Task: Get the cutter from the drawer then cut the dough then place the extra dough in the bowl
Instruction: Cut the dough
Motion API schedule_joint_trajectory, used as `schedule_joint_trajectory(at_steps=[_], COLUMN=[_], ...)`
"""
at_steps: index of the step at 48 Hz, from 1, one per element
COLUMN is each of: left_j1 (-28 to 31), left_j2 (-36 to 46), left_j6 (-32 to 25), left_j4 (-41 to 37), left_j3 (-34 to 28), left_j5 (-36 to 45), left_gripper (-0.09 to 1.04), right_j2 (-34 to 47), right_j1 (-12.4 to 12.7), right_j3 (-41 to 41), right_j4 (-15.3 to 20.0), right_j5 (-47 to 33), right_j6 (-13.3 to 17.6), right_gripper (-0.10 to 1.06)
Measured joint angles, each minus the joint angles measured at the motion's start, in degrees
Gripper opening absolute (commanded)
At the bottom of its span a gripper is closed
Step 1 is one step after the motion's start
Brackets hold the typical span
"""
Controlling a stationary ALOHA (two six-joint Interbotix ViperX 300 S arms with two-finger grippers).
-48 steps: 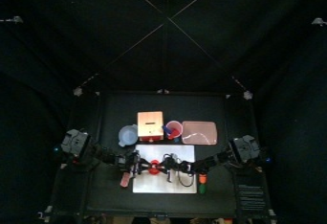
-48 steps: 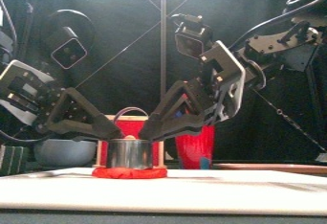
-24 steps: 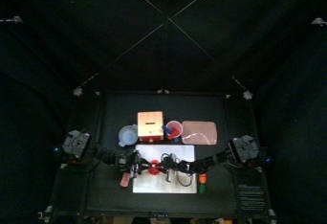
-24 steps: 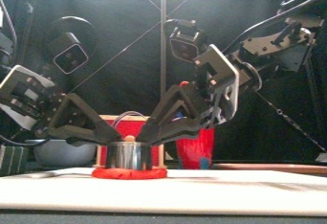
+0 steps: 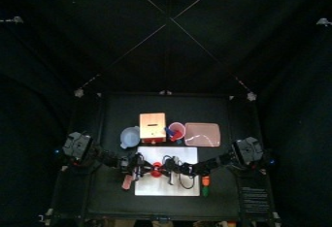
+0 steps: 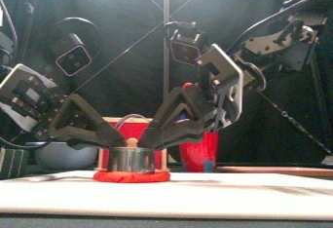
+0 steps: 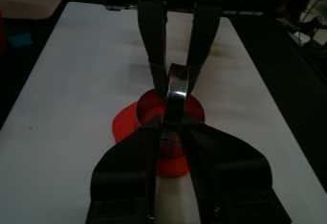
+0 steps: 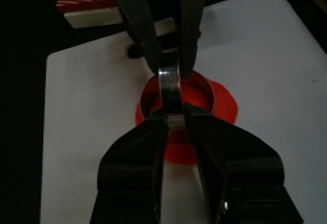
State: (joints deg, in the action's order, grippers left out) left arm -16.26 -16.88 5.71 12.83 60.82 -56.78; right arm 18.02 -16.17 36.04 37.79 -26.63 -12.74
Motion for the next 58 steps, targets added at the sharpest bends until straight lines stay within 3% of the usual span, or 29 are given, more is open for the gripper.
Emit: schedule_joint_trajectory(at_steps=[41,51,58], left_j1=[-0.4,-0.4,-0.4], left_j2=[0.2,2.3,3.3], left_j6=[0.0,-1.2,-1.6], left_j4=[1.0,1.2,1.2], left_j3=[-0.3,-0.4,-0.3], left_j5=[0.9,1.8,2.5], left_gripper=[0.65,0.65,0.73], right_j2=[-0.4,-0.9,-1.0], right_j1=[0.0,0.0,0.0], right_j3=[0.6,0.4,0.0], right_j4=[0.1,-1.6,-2.0], right_j5=[1.1,1.6,1.9], right_j6=[0.0,-0.2,-0.3], right_gripper=[0.63,0.74,0.79])
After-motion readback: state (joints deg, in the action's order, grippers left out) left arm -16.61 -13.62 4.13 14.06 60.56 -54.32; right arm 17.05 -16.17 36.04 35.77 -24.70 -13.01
